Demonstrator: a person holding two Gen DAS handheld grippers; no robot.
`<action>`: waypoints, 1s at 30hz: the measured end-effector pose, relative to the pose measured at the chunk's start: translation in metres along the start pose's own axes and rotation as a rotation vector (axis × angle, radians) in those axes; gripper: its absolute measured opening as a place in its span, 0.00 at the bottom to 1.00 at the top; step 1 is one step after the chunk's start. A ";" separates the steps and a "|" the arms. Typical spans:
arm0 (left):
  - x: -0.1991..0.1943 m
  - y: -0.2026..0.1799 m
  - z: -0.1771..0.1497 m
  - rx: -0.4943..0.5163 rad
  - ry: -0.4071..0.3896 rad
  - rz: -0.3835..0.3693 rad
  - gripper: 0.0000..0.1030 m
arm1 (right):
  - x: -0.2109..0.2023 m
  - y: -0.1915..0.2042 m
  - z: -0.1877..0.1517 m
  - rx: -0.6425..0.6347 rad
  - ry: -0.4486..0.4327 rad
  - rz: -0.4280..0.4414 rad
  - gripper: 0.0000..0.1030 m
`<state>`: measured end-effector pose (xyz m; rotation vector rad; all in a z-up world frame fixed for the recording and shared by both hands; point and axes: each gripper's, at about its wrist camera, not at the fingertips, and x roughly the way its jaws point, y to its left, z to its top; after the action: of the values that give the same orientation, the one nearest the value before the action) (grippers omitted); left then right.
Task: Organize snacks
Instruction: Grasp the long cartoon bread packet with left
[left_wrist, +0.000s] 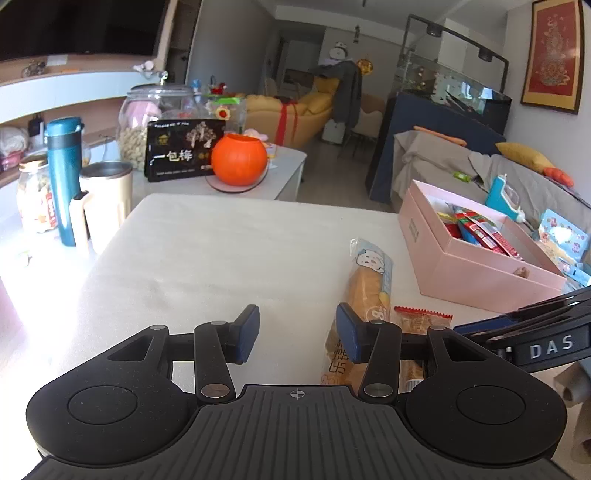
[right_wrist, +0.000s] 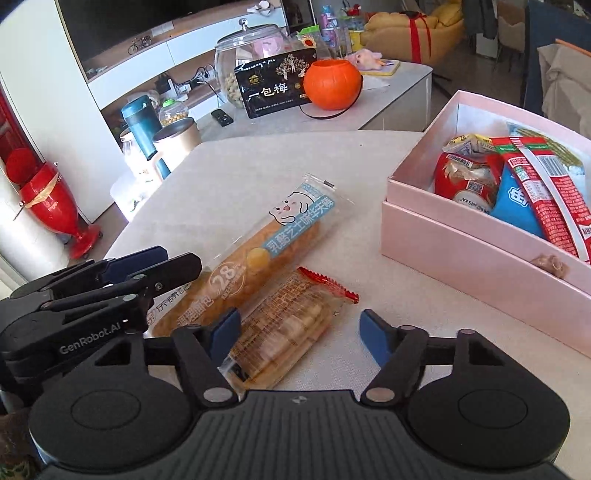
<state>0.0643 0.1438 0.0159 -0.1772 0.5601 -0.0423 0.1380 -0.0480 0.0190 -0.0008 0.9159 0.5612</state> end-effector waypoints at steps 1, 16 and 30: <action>0.000 0.000 0.000 0.002 0.000 -0.001 0.49 | -0.005 -0.004 -0.003 0.005 -0.001 0.010 0.52; 0.010 -0.036 0.012 0.114 0.057 -0.077 0.50 | -0.062 -0.082 -0.047 0.106 -0.125 -0.120 0.54; 0.058 -0.078 0.024 0.245 0.232 0.043 0.38 | -0.049 -0.087 -0.062 0.136 -0.238 -0.106 0.78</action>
<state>0.1269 0.0654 0.0191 0.0801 0.7840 -0.0901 0.1084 -0.1600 -0.0024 0.1372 0.7155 0.3896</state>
